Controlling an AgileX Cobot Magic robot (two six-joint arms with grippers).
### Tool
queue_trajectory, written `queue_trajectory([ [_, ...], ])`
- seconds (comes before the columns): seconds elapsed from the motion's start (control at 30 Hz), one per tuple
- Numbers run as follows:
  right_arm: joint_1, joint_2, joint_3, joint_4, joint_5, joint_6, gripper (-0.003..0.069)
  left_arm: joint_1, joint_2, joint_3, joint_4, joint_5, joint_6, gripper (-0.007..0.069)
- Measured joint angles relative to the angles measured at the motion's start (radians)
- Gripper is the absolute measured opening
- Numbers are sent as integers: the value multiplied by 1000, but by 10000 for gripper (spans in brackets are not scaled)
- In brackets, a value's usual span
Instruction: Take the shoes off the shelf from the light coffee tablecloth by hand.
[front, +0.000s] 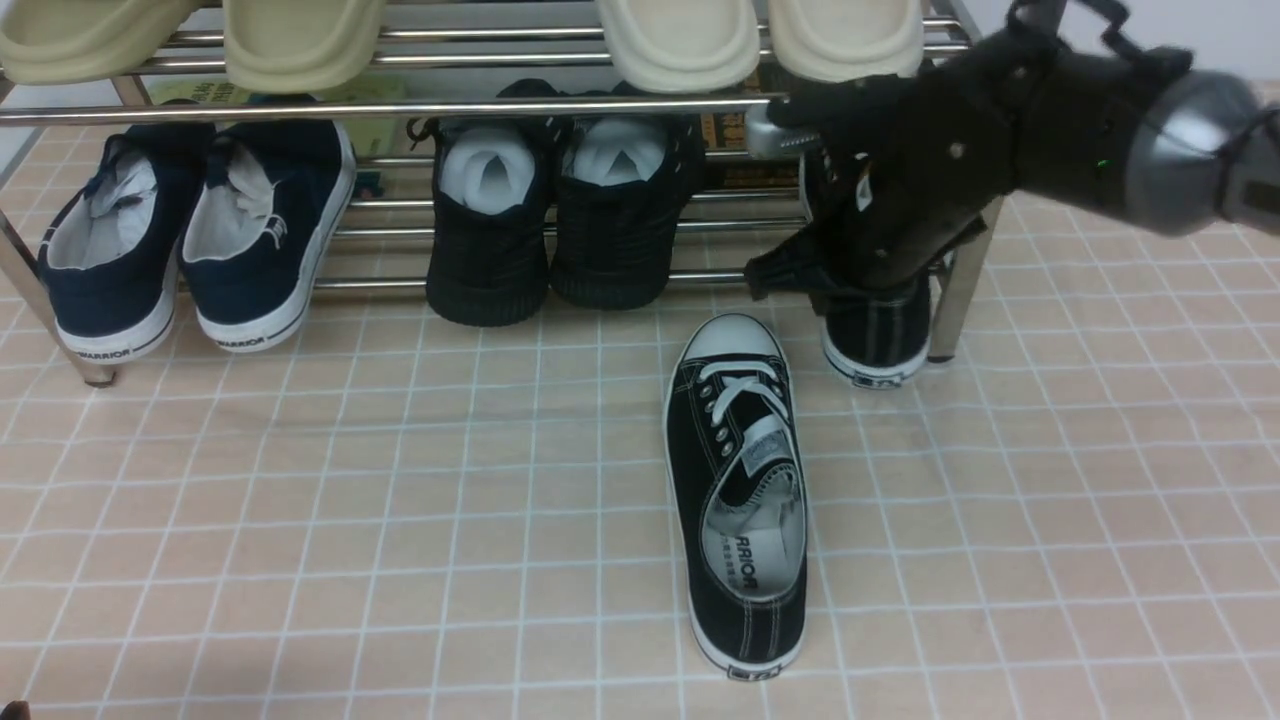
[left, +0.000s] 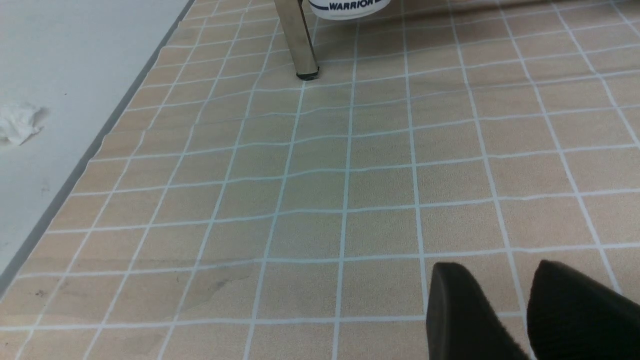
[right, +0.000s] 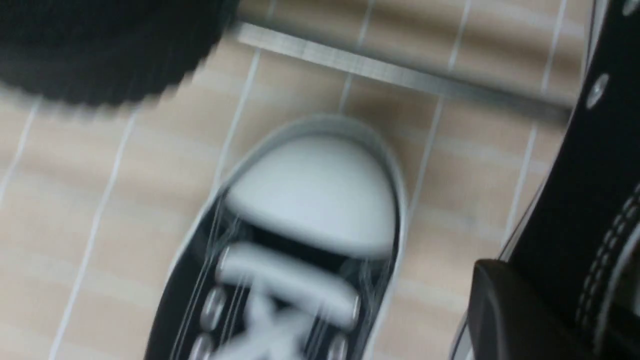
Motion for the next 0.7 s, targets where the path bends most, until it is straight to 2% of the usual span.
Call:
queue_trajectory([
  [0.17,2,-172,-3,132,206,-174,15,0,0,0,0,0,0,240],
  [0.37,2,-274,-2,200,436,-286,16,0,0,0,0,0,0,240],
  [0.5,2,-314,52,225,452,-328,16,0,0,0,0,0,0,240],
  [0.7,2,-384,265,291,442,-332,16,0,0,0,0,0,0,240],
])
